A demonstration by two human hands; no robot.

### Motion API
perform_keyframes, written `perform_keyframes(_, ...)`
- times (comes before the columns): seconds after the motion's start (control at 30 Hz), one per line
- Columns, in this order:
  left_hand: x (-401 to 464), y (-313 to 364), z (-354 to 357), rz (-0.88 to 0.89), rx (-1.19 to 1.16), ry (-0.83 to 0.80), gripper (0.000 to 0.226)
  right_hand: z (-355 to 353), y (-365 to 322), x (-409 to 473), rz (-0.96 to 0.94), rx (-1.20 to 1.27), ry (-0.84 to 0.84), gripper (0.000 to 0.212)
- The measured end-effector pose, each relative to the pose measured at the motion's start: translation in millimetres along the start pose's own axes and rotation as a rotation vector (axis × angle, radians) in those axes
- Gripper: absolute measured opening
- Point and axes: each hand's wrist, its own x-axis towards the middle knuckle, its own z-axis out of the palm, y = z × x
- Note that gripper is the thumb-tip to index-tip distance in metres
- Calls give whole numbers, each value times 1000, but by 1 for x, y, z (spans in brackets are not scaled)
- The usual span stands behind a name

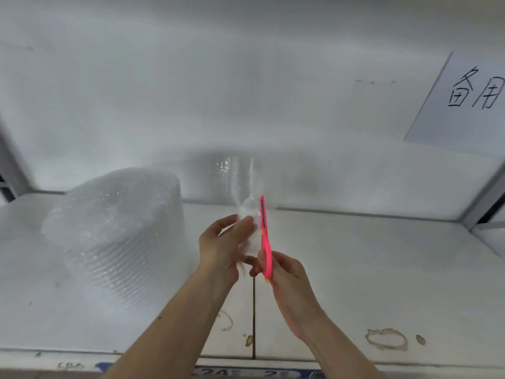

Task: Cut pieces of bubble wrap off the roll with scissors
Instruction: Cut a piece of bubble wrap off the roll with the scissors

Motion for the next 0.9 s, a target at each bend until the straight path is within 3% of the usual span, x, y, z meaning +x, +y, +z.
perform_keyframes(0.13, -2, -6, 3, 94, -20, 91, 27, -4, 3, -4, 36, -6, 82, 35)
perform_keyframes(0.23, -2, -10, 2, 183, 90, 27, 13, -7, 7, -5, 65, -16, 105, 34)
perform_keyframes(0.4, -6, -14, -5, 230, 177, -72, 26, -12, 8, -5, 92, 55, 73, 41)
perform_keyframes(0.57, -10, -19, -8, 250, 183, -93, 34, -13, 6, -4, 112, 161, 22, 34)
perform_keyframes(0.9, -7, -20, -11, 225, 199, -104, 43, -7, 7, -2, 113, 102, 62, 42)
